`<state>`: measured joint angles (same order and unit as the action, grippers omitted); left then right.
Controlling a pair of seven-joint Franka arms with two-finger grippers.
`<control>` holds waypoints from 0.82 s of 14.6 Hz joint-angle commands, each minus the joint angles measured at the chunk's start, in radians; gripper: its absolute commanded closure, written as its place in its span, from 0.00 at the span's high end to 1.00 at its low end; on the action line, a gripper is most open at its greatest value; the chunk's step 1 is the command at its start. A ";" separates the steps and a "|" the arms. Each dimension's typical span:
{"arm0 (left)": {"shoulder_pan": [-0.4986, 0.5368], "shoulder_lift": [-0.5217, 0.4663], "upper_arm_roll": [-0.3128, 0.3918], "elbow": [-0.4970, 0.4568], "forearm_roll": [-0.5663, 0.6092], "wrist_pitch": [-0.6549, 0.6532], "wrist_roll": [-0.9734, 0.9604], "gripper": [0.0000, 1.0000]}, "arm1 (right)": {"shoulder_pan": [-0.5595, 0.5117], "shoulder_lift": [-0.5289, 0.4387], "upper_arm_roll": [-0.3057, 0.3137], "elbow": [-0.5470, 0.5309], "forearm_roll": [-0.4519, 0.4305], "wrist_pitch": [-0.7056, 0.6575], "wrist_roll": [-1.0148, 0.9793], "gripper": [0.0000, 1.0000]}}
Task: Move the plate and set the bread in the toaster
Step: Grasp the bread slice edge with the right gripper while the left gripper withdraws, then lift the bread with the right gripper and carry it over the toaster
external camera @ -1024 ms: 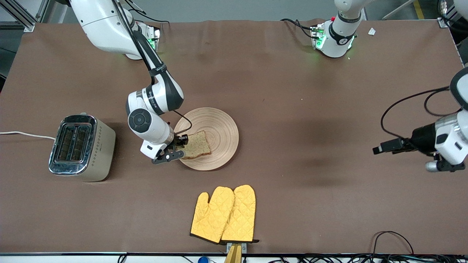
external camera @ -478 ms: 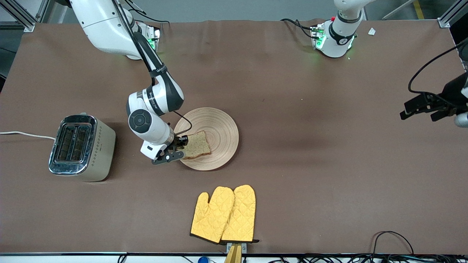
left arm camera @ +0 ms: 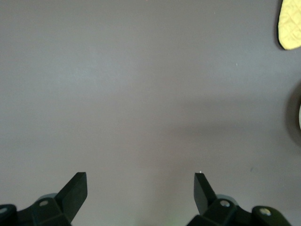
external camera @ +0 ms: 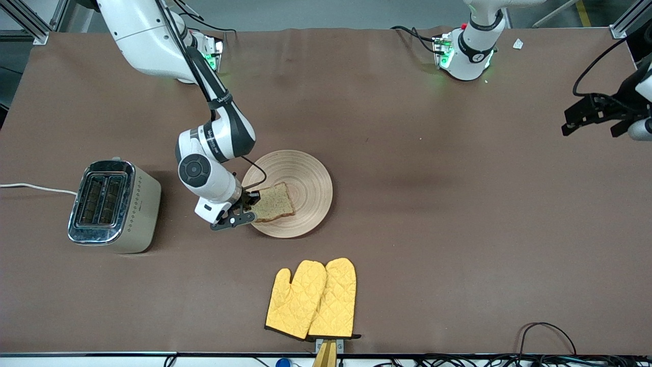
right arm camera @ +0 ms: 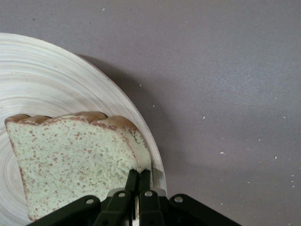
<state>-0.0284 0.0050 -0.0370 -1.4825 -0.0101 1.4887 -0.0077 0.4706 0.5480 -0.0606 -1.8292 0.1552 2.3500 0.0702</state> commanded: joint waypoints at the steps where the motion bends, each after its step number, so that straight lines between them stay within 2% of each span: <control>1: -0.025 -0.030 0.003 -0.022 0.024 -0.018 -0.040 1.00 | -0.001 -0.013 -0.001 0.007 -0.013 -0.020 0.014 0.00; 3: -0.025 -0.045 -0.017 -0.042 0.032 -0.015 -0.055 1.00 | -0.003 -0.057 -0.008 0.028 -0.016 -0.095 0.014 0.00; 5: -0.024 -0.050 -0.041 -0.051 0.079 -0.011 -0.069 1.00 | -0.001 -0.117 -0.053 0.066 -0.019 -0.208 0.014 0.00; 9: -0.015 -0.086 -0.063 -0.105 0.099 0.036 -0.083 1.00 | -0.006 -0.204 -0.136 0.223 -0.111 -0.513 0.013 0.00; 12: -0.002 -0.082 -0.057 -0.111 0.085 0.045 -0.069 1.00 | -0.006 -0.210 -0.229 0.347 -0.150 -0.733 0.014 0.00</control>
<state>-0.0452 -0.0494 -0.0936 -1.5581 0.0682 1.5102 -0.0823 0.4638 0.3315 -0.2446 -1.5384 0.0480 1.7040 0.0705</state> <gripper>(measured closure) 0.000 0.978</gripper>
